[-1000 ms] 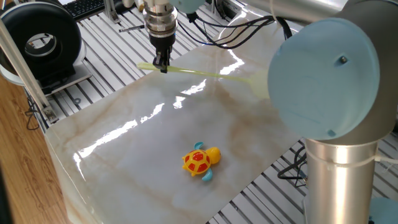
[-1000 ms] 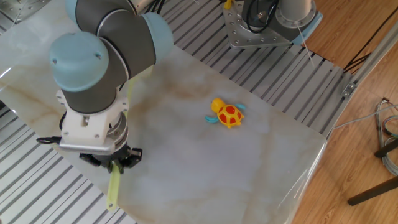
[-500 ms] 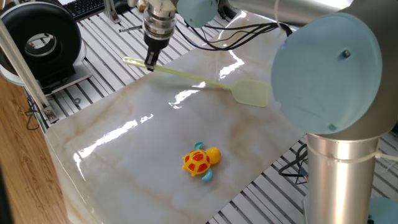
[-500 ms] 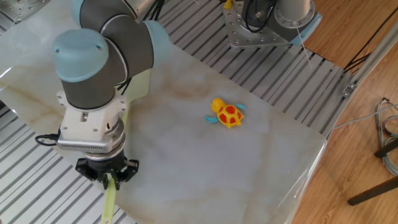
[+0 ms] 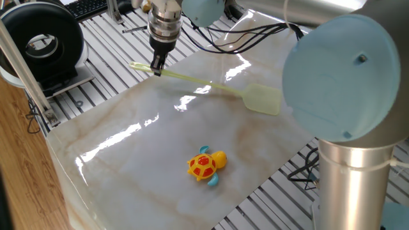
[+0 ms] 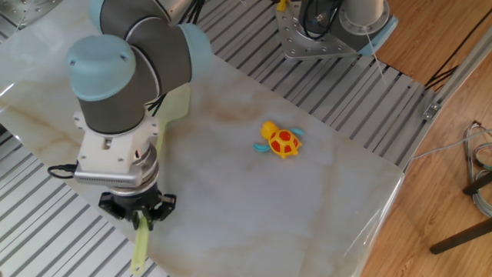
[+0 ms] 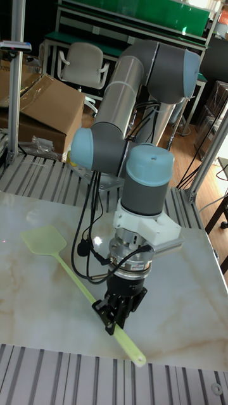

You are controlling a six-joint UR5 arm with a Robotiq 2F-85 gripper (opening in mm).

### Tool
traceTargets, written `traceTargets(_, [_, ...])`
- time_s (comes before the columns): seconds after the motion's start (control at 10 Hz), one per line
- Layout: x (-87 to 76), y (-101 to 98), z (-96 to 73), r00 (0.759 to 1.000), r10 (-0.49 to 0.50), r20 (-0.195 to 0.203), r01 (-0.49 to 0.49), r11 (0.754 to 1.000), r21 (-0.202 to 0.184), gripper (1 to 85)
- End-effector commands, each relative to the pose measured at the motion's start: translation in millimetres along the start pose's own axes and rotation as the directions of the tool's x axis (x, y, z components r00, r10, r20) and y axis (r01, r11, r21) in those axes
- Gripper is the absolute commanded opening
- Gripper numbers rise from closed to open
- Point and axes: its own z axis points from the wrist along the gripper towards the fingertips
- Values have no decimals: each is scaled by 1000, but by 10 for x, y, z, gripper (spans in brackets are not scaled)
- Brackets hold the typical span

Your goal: Swat with a flyswatter

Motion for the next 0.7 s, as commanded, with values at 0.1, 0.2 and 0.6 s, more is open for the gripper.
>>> traceTargets(0.1, [230, 210, 26, 999, 36, -21, -36, 999, 2, 13])
traceTargets(0.2, [264, 194, 39, 999, 32, -35, -32, 999, 17, 113])
traceTargets(0.6, [258, 118, -33, 998, -47, -31, 48, 999, 24, 627])
